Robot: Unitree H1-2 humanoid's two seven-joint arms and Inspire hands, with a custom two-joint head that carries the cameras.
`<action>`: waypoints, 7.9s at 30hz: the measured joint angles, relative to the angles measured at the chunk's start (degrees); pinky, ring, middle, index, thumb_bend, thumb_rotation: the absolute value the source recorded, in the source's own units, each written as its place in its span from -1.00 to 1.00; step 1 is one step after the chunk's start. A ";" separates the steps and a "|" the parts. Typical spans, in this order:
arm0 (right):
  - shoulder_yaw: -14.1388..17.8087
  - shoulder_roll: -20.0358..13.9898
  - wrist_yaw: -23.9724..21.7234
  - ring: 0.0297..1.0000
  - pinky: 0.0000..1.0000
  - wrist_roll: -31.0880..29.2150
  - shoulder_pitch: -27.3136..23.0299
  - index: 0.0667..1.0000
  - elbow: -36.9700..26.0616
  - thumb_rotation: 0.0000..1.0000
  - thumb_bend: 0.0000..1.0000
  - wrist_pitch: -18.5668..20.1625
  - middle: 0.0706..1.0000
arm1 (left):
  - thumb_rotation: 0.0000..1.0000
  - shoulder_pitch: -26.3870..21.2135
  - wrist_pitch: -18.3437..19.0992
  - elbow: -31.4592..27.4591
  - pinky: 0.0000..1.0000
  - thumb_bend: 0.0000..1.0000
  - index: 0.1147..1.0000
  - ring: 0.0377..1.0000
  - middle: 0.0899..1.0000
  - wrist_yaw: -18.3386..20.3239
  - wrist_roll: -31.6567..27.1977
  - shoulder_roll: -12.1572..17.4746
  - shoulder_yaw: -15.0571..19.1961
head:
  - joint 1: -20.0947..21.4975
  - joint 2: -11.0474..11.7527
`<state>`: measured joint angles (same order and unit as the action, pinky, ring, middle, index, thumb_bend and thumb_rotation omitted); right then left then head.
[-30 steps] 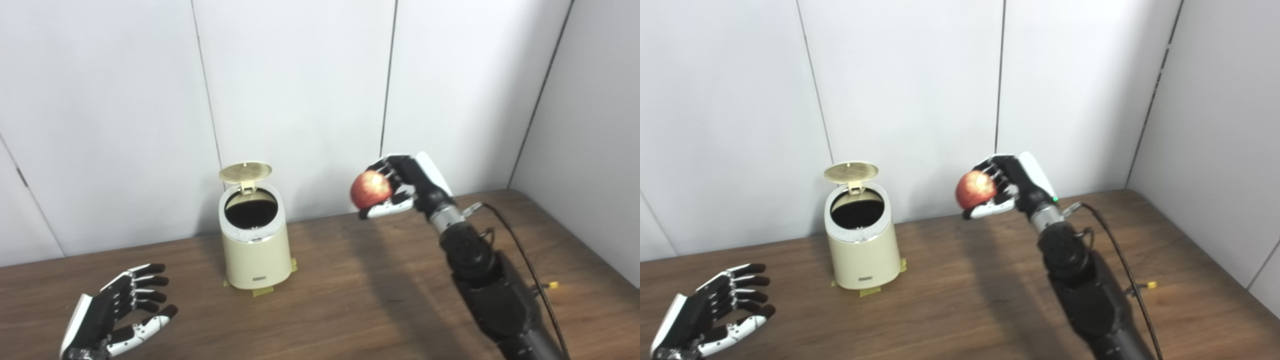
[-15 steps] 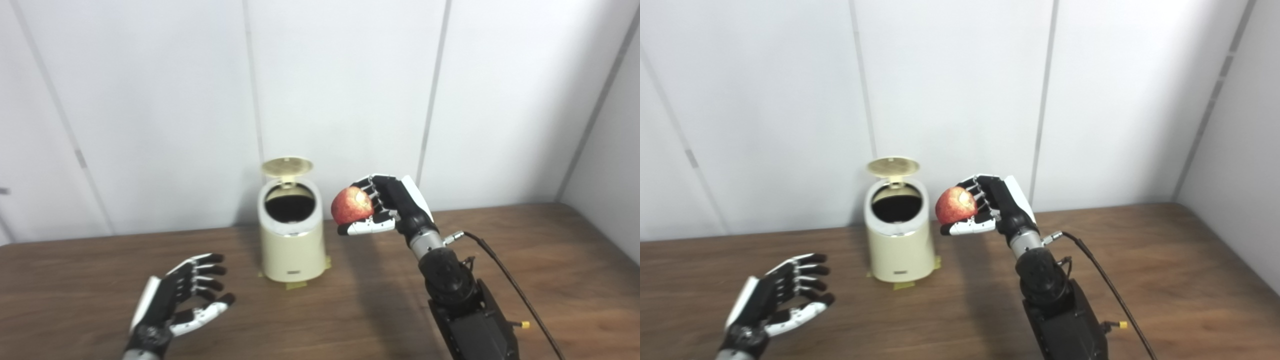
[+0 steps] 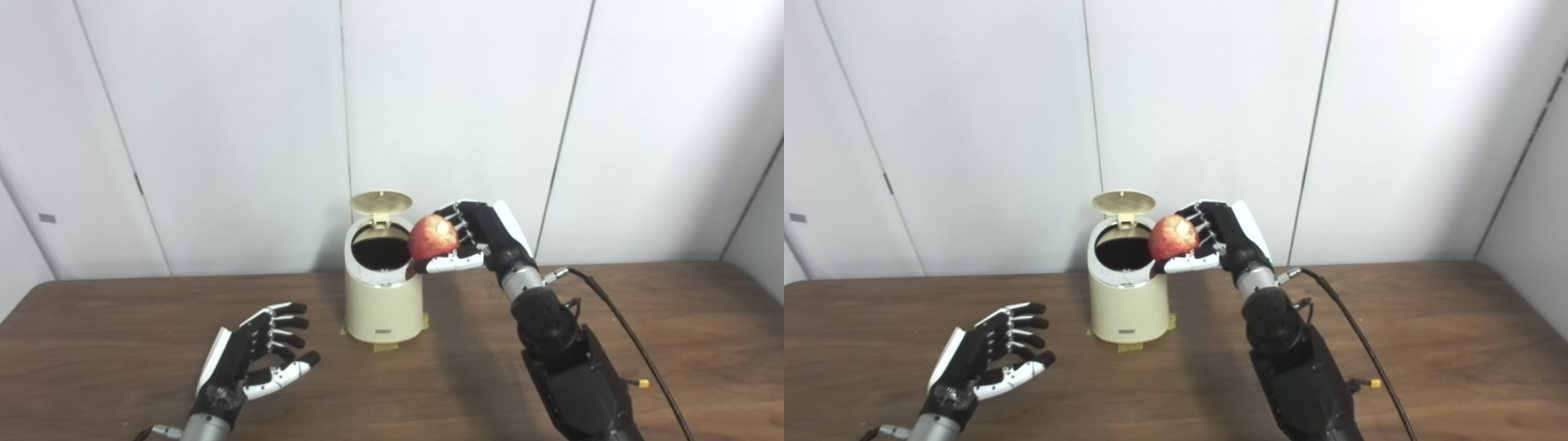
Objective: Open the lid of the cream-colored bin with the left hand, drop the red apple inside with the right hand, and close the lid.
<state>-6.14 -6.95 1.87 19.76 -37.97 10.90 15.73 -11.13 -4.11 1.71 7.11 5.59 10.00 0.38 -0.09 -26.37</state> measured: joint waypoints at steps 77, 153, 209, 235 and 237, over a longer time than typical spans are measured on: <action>2.93 1.68 0.17 0.10 -0.02 -7.03 5.49 0.34 -2.98 -0.75 0.71 -10.23 0.31 | -0.80 -0.01 2.84 -2.24 0.00 0.35 0.45 0.15 0.34 -0.68 0.54 -1.95 -0.78 | -4.22 -1.23; 9.91 2.97 -8.69 0.14 -0.08 -31.78 23.54 0.41 -8.73 -0.60 0.64 -15.22 0.35 | -0.08 -38.27 6.22 13.63 0.80 1.00 0.62 1.00 0.70 12.20 25.01 7.90 -19.71 | -1.23 -0.88; 9.40 3.71 -8.51 0.09 -0.11 -30.64 23.52 0.41 -10.62 -0.52 0.69 -12.97 0.32 | -0.17 -31.25 2.33 0.69 1.00 0.86 0.67 0.91 0.71 18.61 45.27 13.04 -27.67 | -0.35 -3.43; 9.48 3.77 -8.47 0.07 -0.14 -30.61 23.57 0.43 -11.11 -0.59 0.54 -12.97 0.33 | -0.36 -22.80 -1.15 -2.81 0.60 0.48 0.72 0.87 0.79 7.12 31.75 7.47 -13.32 | -0.27 -3.96; 9.47 3.81 -8.45 0.07 -0.13 -30.55 23.57 0.43 -11.14 -0.61 0.52 -12.96 0.34 | -0.40 -22.52 -1.58 -3.03 0.76 0.44 0.79 0.92 0.87 5.28 25.79 6.70 -8.63 | -0.27 -3.96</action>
<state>3.33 -3.14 -6.58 -10.79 -14.40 -0.24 2.77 -33.64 -5.69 -1.32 12.39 31.38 16.69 -8.25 -0.35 -30.32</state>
